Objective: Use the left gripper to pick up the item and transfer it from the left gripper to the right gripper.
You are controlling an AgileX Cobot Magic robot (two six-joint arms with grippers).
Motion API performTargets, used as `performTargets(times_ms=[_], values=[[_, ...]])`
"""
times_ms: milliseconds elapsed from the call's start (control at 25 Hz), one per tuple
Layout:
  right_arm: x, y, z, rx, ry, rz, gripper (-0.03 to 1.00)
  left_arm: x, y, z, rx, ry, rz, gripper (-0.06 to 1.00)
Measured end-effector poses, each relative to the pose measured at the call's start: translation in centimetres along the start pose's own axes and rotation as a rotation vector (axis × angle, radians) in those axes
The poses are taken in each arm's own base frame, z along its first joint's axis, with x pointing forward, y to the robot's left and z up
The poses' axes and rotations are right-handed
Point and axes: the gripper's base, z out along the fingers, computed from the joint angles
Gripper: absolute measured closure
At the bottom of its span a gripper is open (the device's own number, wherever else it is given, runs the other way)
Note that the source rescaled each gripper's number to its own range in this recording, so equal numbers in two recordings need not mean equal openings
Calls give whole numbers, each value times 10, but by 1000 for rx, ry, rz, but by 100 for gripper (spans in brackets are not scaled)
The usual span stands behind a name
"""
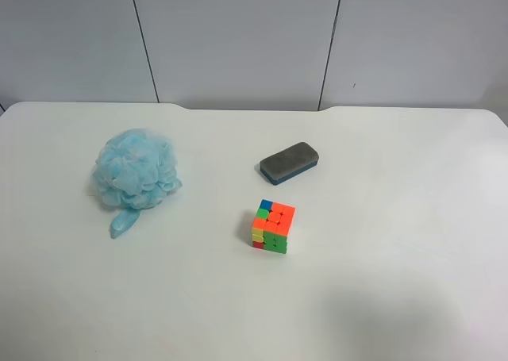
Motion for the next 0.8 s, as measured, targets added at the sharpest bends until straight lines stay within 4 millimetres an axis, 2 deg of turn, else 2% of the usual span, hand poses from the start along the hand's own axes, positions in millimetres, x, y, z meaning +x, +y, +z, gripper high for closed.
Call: performTargets(times_ms=[120,320,520,800], values=[[0,0,0,0,0,0,-3,-13,1,0,7,60,-2,-6],[0,0,0,0,0,0,-3,-53,4,10,24,202,-10,-6],[0,0,0,0,0,0,-3,-91,9,40,36,328,-19,-6],[0,0,0,0,0,0,-3,-122,7,93,73,454,10,-6]])
